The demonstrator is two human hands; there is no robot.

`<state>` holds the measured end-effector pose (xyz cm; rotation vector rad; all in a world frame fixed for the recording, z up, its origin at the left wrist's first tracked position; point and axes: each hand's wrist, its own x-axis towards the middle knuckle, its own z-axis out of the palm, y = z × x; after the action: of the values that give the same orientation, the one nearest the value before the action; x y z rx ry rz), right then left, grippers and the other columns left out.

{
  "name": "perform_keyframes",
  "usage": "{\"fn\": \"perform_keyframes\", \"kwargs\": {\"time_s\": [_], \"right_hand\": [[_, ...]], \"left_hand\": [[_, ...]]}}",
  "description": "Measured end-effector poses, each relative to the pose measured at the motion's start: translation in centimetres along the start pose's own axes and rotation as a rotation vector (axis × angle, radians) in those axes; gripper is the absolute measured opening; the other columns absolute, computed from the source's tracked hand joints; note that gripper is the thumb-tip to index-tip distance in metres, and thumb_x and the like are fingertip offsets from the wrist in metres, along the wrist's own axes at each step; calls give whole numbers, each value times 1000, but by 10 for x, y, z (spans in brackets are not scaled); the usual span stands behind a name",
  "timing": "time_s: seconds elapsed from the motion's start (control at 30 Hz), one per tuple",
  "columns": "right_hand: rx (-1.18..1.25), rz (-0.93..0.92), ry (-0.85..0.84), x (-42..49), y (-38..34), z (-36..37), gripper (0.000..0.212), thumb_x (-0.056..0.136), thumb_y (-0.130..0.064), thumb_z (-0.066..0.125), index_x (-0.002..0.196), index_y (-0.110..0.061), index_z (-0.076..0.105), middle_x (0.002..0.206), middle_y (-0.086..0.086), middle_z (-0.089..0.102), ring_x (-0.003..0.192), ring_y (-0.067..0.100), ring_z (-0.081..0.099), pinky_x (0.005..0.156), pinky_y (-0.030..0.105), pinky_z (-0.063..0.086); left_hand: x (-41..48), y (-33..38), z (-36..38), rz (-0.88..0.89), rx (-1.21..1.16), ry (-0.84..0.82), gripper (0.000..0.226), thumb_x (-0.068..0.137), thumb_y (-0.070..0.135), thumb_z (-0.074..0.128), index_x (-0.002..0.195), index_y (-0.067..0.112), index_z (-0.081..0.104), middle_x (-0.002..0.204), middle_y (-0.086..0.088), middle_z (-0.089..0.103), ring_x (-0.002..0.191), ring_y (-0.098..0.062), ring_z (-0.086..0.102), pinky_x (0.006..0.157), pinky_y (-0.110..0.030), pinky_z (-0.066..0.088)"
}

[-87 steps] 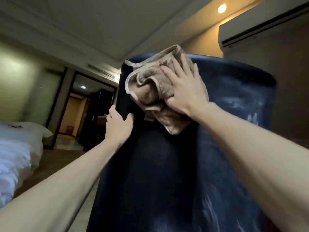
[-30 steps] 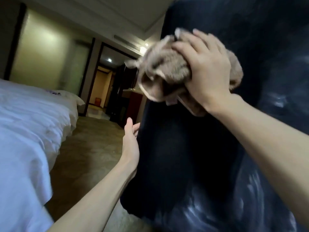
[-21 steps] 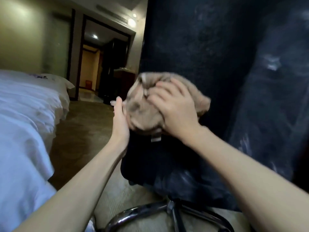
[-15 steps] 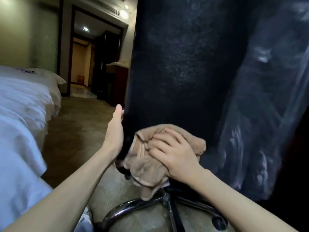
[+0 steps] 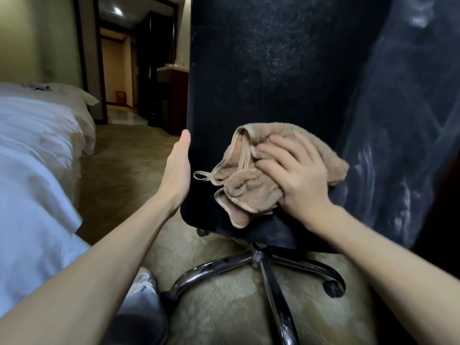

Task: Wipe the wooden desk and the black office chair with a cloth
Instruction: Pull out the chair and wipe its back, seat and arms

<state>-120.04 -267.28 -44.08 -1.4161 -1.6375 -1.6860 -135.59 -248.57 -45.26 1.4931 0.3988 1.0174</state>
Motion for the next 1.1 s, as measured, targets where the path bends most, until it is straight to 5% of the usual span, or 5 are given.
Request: {"fn": "perform_keyframes", "kwargs": {"time_s": [0.2, 0.33, 0.67, 0.8, 1.1], "right_hand": [[84, 219, 4, -64, -75, 32, 13, 84, -1, 80, 93, -9, 81, 117, 9, 75, 116, 33, 68, 109, 58, 44], [125, 177, -51, -95, -105, 50, 8, 84, -7, 82, 89, -13, 79, 118, 6, 75, 119, 29, 66, 114, 56, 40], [133, -66, -145, -102, -119, 62, 17, 98, -12, 66, 84, -19, 73, 116, 1, 74, 120, 23, 65, 113, 49, 44], [183, 65, -66, -62, -95, 34, 17, 99, -10, 63, 91, -13, 78, 118, 6, 74, 118, 31, 66, 109, 54, 44], [-14, 146, 106, 4, -81, 57, 13, 99, -13, 69, 93, -15, 80, 122, 3, 74, 119, 28, 67, 112, 48, 43]], "left_hand": [[-1, 2, 1, -59, -67, -11, 54, 101, 71, 26, 132, 45, 61, 102, 35, 68, 93, 17, 62, 78, -17, 40], [1, 1, -1, -62, -62, 22, 67, 101, 71, 22, 147, 33, 54, 139, 13, 62, 125, -9, 58, 84, -24, 44], [15, -10, -6, -50, -86, 55, 64, 102, 70, 26, 146, 32, 55, 137, 13, 62, 113, 2, 58, 78, -18, 41], [10, -16, -8, -50, -91, 58, 47, 103, 67, 28, 124, 44, 62, 110, 27, 66, 89, 14, 62, 68, -10, 42], [2, -1, -23, -159, -224, -7, 83, 97, 79, 21, 118, 17, 72, 104, -3, 80, 92, -16, 77, 79, -33, 57]]}}
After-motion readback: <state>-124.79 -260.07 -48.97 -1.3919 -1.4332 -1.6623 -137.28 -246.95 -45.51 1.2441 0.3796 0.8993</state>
